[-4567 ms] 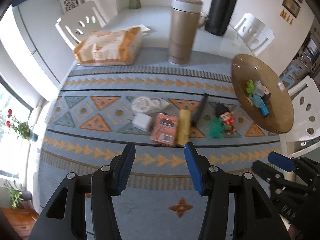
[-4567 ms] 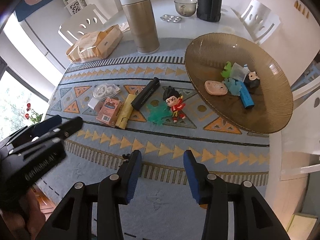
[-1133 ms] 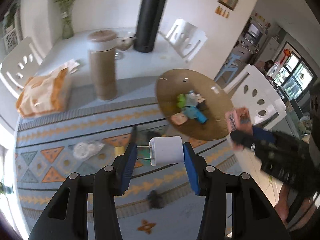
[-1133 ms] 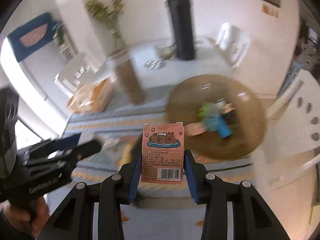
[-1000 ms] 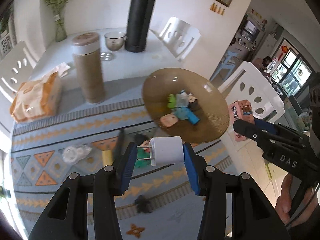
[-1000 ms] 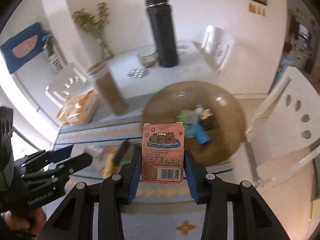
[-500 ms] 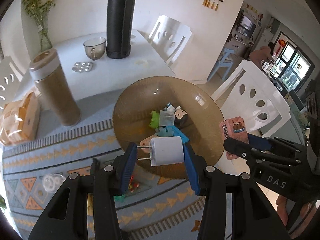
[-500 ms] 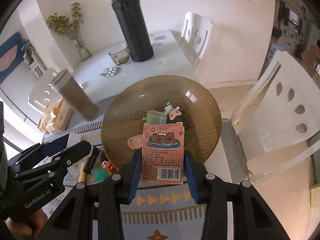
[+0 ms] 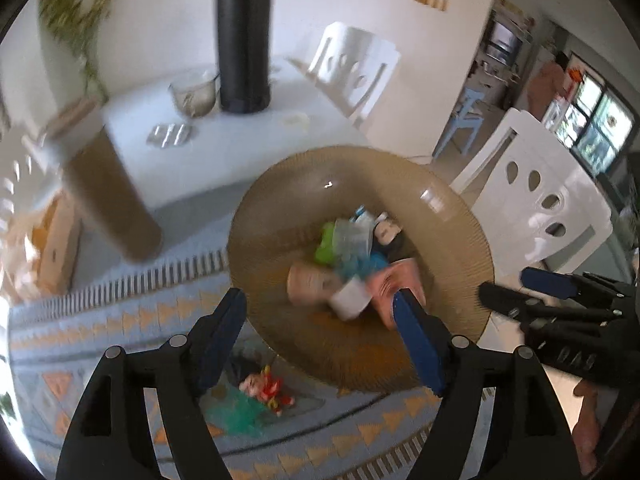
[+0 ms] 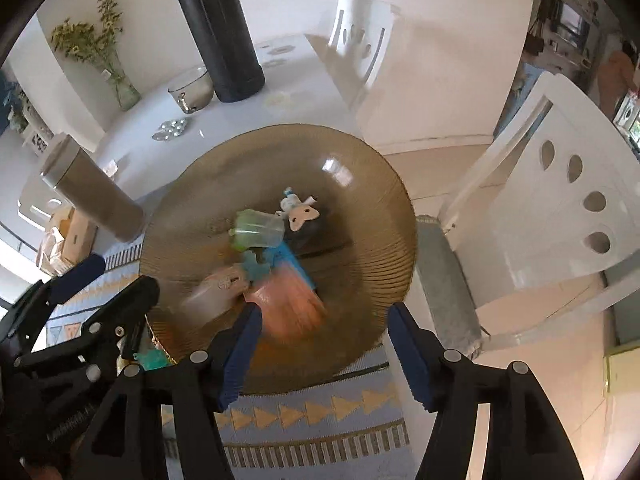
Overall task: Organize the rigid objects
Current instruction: 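Carry the charger and pink box over the brown bowl and open both grippers, then move both grippers back to the items on the rug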
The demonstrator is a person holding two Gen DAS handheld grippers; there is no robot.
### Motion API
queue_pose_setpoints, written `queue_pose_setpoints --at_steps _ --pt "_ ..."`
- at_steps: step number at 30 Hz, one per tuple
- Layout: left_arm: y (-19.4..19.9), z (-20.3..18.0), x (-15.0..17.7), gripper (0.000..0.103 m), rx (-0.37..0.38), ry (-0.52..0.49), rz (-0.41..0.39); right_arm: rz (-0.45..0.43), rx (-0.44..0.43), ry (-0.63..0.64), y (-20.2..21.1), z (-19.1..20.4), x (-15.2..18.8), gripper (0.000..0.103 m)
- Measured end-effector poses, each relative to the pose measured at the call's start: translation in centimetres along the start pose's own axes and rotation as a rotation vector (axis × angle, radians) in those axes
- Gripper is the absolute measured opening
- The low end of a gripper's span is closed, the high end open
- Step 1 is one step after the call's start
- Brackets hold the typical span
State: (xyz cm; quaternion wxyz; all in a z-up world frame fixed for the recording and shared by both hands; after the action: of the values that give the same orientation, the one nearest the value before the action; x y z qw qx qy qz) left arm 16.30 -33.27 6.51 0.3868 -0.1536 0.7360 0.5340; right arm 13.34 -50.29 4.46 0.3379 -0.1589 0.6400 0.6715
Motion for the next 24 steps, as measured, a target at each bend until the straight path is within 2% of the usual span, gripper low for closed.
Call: queue_pose_setpoints --at_steps 4,8,13,17,21,24 --pt "1.7 3.3 1.9 0.074 -0.034 0.074 0.023 0.027 0.004 -0.034 0.3 -0.4 1.2 0.064" --pt "4.7 8.0 4.7 0.075 -0.112 0.144 0.036 0.070 -0.025 -0.038 0.4 1.1 3.1 0.064" --pt "8.7 15.2 8.1 0.074 -0.216 0.266 0.057 0.085 -0.063 0.017 1.0 5.4 5.0 0.064" --pt "10.7 20.1 10.9 0.074 -0.304 0.285 0.092 0.118 -0.110 0.053 1.2 9.5 7.1 0.064" --pt "12.1 23.0 12.7 0.074 -0.306 0.309 0.115 0.140 -0.152 0.105 1.6 13.9 9.2 0.064" --pt "12.1 24.2 13.3 0.074 -0.276 0.299 0.130 0.152 -0.178 0.142 1.9 17.3 10.6 0.064"
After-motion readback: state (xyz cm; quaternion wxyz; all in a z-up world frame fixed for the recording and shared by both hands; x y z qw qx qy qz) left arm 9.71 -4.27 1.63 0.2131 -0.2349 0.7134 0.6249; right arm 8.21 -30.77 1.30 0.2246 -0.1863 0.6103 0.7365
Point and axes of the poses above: each gripper's, at about its wrist camera, not at the fingertips, and y roughly against the way its jaws point, z to its left, x to its underside, the point moved 8 cm from there along -y, roughly the way its jaws point, and after that the axes turned 13 degrees about -z, right-handed, at the moved point
